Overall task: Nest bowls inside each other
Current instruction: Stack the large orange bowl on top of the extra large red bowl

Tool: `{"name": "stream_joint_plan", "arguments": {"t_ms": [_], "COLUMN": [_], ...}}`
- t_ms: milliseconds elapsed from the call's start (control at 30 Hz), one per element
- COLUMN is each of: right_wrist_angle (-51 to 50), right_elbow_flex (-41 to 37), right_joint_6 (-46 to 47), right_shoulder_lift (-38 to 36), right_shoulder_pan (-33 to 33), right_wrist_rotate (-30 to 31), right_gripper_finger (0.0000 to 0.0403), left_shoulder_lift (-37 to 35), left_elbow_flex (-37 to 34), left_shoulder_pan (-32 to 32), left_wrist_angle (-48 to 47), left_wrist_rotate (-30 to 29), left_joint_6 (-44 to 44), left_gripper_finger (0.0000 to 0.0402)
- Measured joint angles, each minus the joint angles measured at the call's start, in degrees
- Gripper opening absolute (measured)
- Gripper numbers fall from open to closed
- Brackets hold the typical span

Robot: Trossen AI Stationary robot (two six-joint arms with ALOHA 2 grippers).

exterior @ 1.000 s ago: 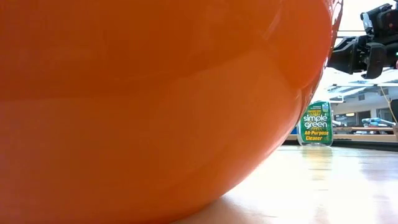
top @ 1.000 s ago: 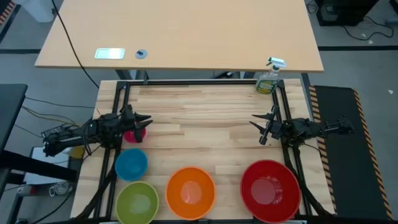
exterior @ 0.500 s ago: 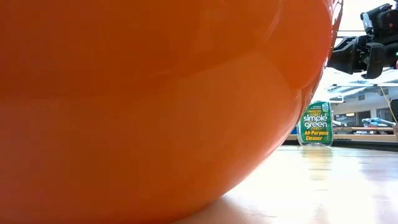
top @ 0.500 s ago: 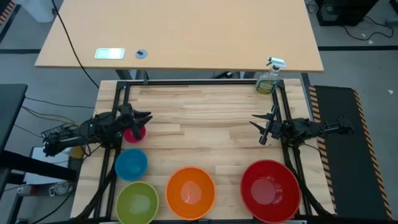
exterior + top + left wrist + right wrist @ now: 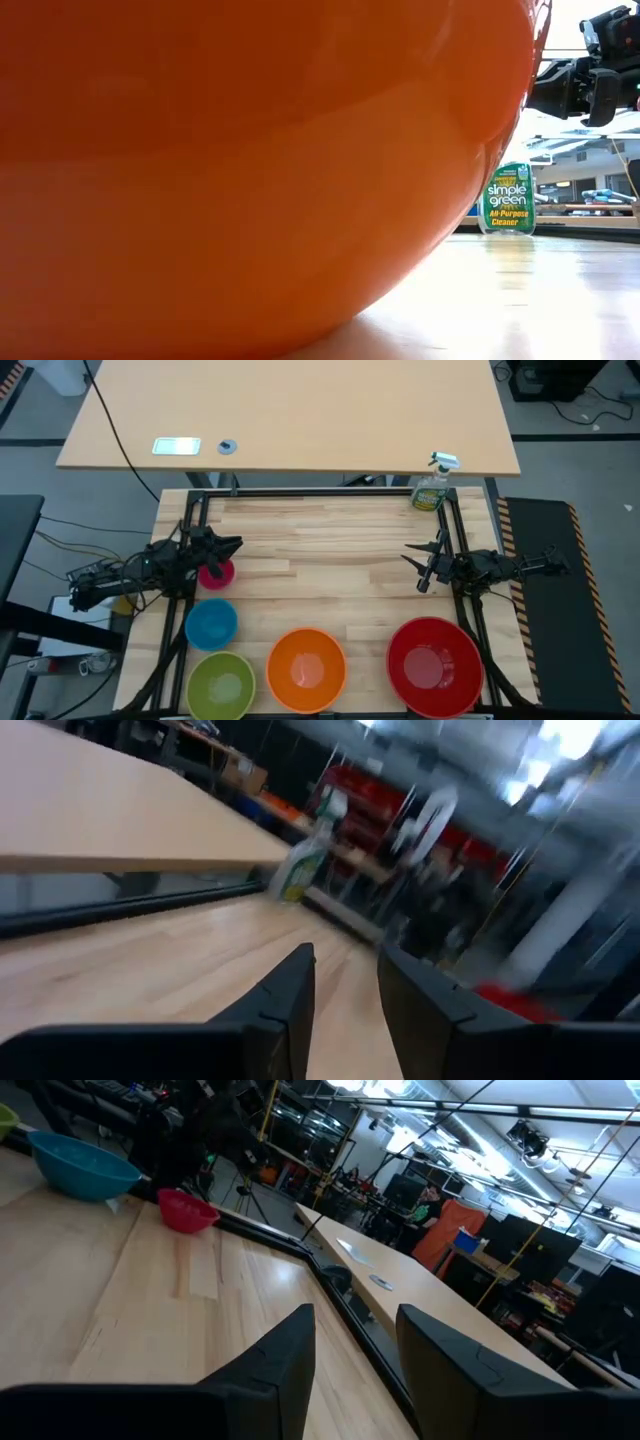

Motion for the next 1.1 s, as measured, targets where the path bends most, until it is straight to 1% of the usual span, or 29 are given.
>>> {"name": "stream_joint_plan", "arguments": {"t_ms": [67, 133, 200, 267, 333, 433, 533, 667, 733, 833, 900, 967, 1033, 1100], "right_wrist_angle": [1.9, 5.0, 9.1, 16.8, 25.3, 35.4, 41.6, 49.2, 49.5, 49.3, 47.8, 44.6, 40.4, 36.5], "right_elbow_flex": [0.0, 0.0, 0.0, 0.0, 0.0, 0.0, 0.0, 1.1, 4.5, 11.9, 17.4, 22.9, 28.1, 32.5], "right_joint_6": [-0.4, 0.4, 0.8, 1.0, 2.0, 7.6, 16.4, 25.7, 27.9, 26.9, 25.7, 27.5, 33.2, 39.2], "right_shoulder_lift": [0.0, 0.0, 0.0, 0.0, 0.3, 2.1, 5.3, 12.2, 16.6, 24.7, 30.4, 35.9, 41.3, 46.1], "right_shoulder_pan": [-0.3, -0.6, -0.8, -1.3, -1.9, -2.7, -3.6, -4.4, -4.5, -4.5, -4.5, -4.5, -4.5, -4.5], "right_wrist_rotate": [0.7, 1.0, -0.2, -2.3, -4.6, -6.9, -9.4, -17.0, -18.2, -17.4, -14.9, -10.7, -6.4, -3.9], "right_gripper_finger": [0.0151, 0.0151, 0.0151, 0.0151, 0.0151, 0.0151, 0.0151, 0.0151, 0.0151, 0.0151, 0.0151, 0.0151, 0.0151, 0.0151], "left_shoulder_lift": [0.0, 0.0, 0.0, 0.0, 0.0, 0.0, 0.0, 1.4, 3.3, 7.4, 10.8, 14.8, 19.0, 22.7], "left_elbow_flex": [0.0, 0.0, 0.0, 0.0, 0.0, 0.0, 0.0, 0.0, 0.0, 1.1, 2.9, 5.5, 8.6, 12.2], "left_shoulder_pan": [0.0, 0.0, 0.0, 0.0, 0.0, 0.0, 0.1, 0.1, 0.1, 0.1, 0.1, 0.1, 0.1, 0.1], "left_wrist_angle": [5.1, 10.2, 15.7, 21.2, 25.2, 30.2, 32.5, 35.5, 37.7, 39.1, 39.1, 38.9, 38.6, 37.4], "left_wrist_rotate": [-1.4, -3.3, -4.2, -5.7, -8.6, -12.5, -13.3, -13.3, -13.3, -13.3, -11.8, -9.2, -6.0, -2.5], "left_joint_6": [-3.2, -4.1, -4.1, -3.4, -3.4, -4.1, -4.6, -5.8, -7.1, -10.4, -11.5, -11.6, -10.7, -9.8], "left_gripper_finger": [0.0114, 0.0114, 0.0114, 0.0114, 0.0114, 0.0114, 0.0114, 0.0114, 0.0114, 0.0114, 0.0114, 0.0114, 0.0114, 0.0114]}}
